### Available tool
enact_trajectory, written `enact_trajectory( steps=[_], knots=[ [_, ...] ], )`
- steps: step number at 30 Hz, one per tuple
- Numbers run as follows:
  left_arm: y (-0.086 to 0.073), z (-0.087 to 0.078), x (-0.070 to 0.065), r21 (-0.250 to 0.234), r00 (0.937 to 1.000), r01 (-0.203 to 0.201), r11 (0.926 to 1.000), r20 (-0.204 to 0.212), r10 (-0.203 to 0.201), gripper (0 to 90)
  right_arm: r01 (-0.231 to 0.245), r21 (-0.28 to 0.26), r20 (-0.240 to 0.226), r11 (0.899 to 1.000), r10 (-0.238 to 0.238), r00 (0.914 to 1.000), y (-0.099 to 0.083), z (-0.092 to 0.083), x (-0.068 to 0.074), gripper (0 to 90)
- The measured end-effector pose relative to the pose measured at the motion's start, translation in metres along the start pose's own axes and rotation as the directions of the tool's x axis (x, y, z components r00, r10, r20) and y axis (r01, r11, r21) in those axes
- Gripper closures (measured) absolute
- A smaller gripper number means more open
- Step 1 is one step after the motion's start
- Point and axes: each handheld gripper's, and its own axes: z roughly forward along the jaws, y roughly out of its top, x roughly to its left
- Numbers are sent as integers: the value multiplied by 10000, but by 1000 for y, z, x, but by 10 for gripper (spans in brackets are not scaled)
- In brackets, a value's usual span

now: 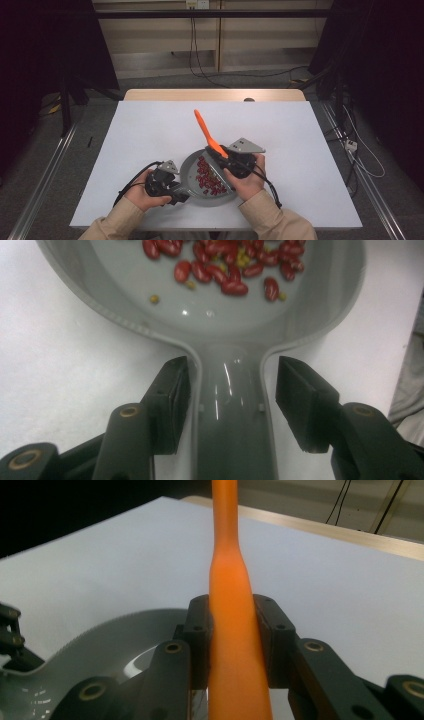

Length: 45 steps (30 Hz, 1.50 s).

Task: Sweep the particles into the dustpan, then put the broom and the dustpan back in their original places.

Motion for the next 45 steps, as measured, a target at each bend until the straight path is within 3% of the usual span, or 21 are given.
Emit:
enact_trajectory(
  steps=[3, 6, 11, 17, 22, 23, 26, 28, 30, 31, 33, 34, 35, 37, 38, 41, 42, 43, 45],
  knots=[
    [1, 0, 2, -239, 9999, -127, 9996, -56, 126, 553, -102, -46, 313, 9999, 104, 9995, 2, -6, -14, 712],
    [0, 2, -1, -264, 9987, -334, 9991, -397, 323, 631, -288, -38, 531, 9996, 290, 9982, 0, -13, -28, 712],
    [-5, 1, -4, -713, 9958, -684, 9951, -661, 637, 636, -436, 99, 728, 9990, 427, 9964, -6, -16, -41, 712],
    [-13, 1, 0, -1285, 9944, -656, 9895, -911, 541, 636, -473, 130, 818, 9988, 461, 9956, -7, -18, -43, 712],
    [-12, 1, 1, -1475, 9935, -686, 9867, -999, 542, 636, -451, 297, 871, 9985, 424, 9953, -14, -13, -38, 712],
    [-11, 1, 0, -1505, 9916, -637, 9865, -1208, 456, 636, -452, 414, 814, 9981, 417, 9958, -16, -11, -35, 713],
    [-10, 2, 1, -1484, 9913, -588, 9872, -1253, 402, 637, -680, 493, 514, 9965, 655, 9965, -19, -5, -23, 711],
    [-11, 1, 2, -1517, 9914, -376, 9877, -1300, 178, 636, -514, 408, 561, 9978, 491, 9972, -17, -3, -13, 709],
    [-12, 0, 3, -1431, 9893, -434, 9888, -1439, 226, 636, -916, 149, 529, 9957, 907, 9945, -14, -5, -10, 712],
    [-11, 0, 3, -1538, 9887, -334, 9875, -1496, 101, 636, -1125, 32, 282, 9936, 1124, 9933, -11, -6, -8, 712],
    [-10, -2, 4, -1714, 9898, -282, 9848, -1427, 35, 636, -949, 12, 144, 9955, 949, 9954, -7, -6, 0, 712],
    [-10, -2, 4, -1739, 9871, -203, 9846, -1598, -79, 636, -1253, -28, -321, 9921, 1251, 9916, -6, -5, 2, 712],
    [-11, -3, 6, -1798, 9890, -180, 9835, -1477, -89, 636, -1560, -105, -617, 9877, 1550, 9860, -6, -6, 2, 712],
    [-12, -4, 7, -1966, 9879, -46, 9805, -1528, -261, 636, -1209, -442, -434, 9917, 1190, 9919, -3, -9, 5, 712],
    [-13, -6, 9, -1994, 9899, -8, 9799, -1393, -276, 636, -1250, -633, -419, 9901, 1225, 9916, -1, -12, 3, 712],
    [-16, -9, 10, -2273, 9844, 103, 9738, -1688, -498, 636, -1379, -846, -249, 9868, 1362, 9904, 5, -19, -8, 712],
    [-17, -11, 12, -2374, 9850, 140, 9713, -1640, -543, 636, -1390, -899, -73, 9862, 1389, 9903, 7, -23, -16, 712],
    [-18, -13, 13, -2503, 9809, 232, 9679, -1815, -705, 636, -1253, -956, 155, 9875, 1274, 9917, 8, -26, -22, 712],
    [-21, -17, 17, -2732, 9817, 484, 9607, -1643, -962, 636, -1290, -1024, 440, 9863, 1341, 9900, 7, -30, -33, 712]
  ],
)
